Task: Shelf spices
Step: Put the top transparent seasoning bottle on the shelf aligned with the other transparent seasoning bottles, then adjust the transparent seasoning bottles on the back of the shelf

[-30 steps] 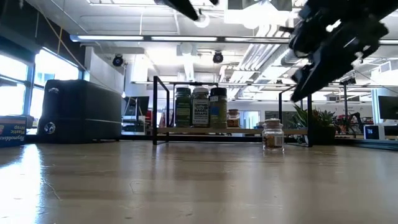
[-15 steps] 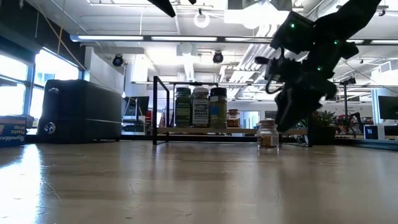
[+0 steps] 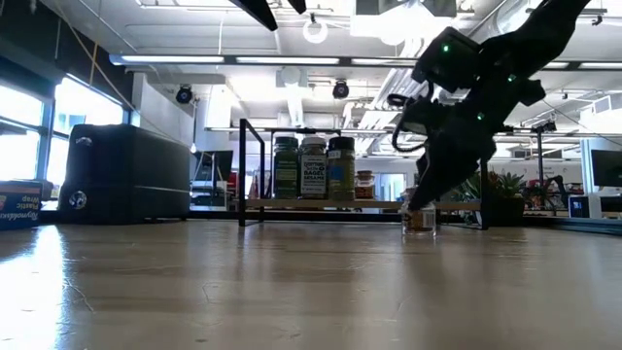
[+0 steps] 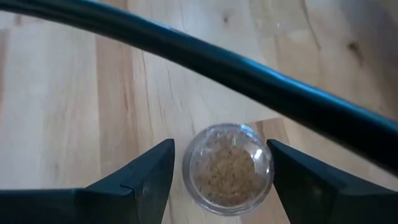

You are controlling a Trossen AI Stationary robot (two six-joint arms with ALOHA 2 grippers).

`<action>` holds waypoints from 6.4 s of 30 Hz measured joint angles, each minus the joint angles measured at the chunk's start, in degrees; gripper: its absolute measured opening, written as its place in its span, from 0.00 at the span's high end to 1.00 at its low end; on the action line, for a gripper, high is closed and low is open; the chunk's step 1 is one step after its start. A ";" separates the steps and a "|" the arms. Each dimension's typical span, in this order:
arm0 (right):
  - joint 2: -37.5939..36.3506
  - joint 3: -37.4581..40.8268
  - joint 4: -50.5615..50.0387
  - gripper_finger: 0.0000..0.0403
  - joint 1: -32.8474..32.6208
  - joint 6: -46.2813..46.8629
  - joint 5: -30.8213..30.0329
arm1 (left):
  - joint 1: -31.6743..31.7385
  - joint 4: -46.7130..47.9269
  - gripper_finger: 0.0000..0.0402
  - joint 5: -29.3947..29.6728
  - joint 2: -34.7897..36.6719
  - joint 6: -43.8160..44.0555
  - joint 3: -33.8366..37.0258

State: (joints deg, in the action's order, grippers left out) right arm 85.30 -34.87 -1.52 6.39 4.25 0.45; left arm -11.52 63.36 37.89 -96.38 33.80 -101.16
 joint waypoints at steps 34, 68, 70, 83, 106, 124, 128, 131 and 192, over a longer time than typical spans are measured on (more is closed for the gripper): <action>5.65 -16.63 -0.40 0.47 22.51 -2.47 2.98 | 0.25 -0.12 0.18 0.52 0.00 0.48 0.00; 5.39 -19.61 -9.90 0.90 21.86 -8.19 13.25 | 0.71 -0.20 0.18 1.29 0.00 1.99 0.00; 6.39 -19.61 -8.82 0.90 21.86 -7.67 13.17 | 0.85 -0.23 0.18 1.29 0.00 1.99 0.00; 8.08 -19.58 -6.68 0.90 22.64 -1.62 6.27 | 1.04 -0.21 0.18 1.33 0.00 1.99 0.00; -5.42 -19.58 -16.62 0.90 33.41 -1.00 6.17 | 1.04 -0.21 0.18 1.24 0.00 3.23 0.00; 17.93 -38.13 -24.25 0.90 40.33 0.00 11.25 | 1.08 -0.01 0.18 -1.67 0.28 3.06 -0.02; 19.47 -39.68 -25.69 0.90 40.33 -0.13 11.10 | 1.08 -0.01 0.18 -1.71 0.35 3.08 -0.04; 19.49 -39.86 -25.61 0.90 40.33 -0.14 11.08 | 1.08 0.03 0.18 -1.59 0.35 3.06 -0.04; 9.14 -29.86 -26.50 0.90 28.03 -10.90 18.84 | 0.97 -0.18 0.18 -1.53 0.44 3.48 -0.09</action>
State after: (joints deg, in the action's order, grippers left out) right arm 94.44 -64.73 -28.02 34.42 -6.65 19.29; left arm -10.55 63.18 36.36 -95.94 37.28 -101.25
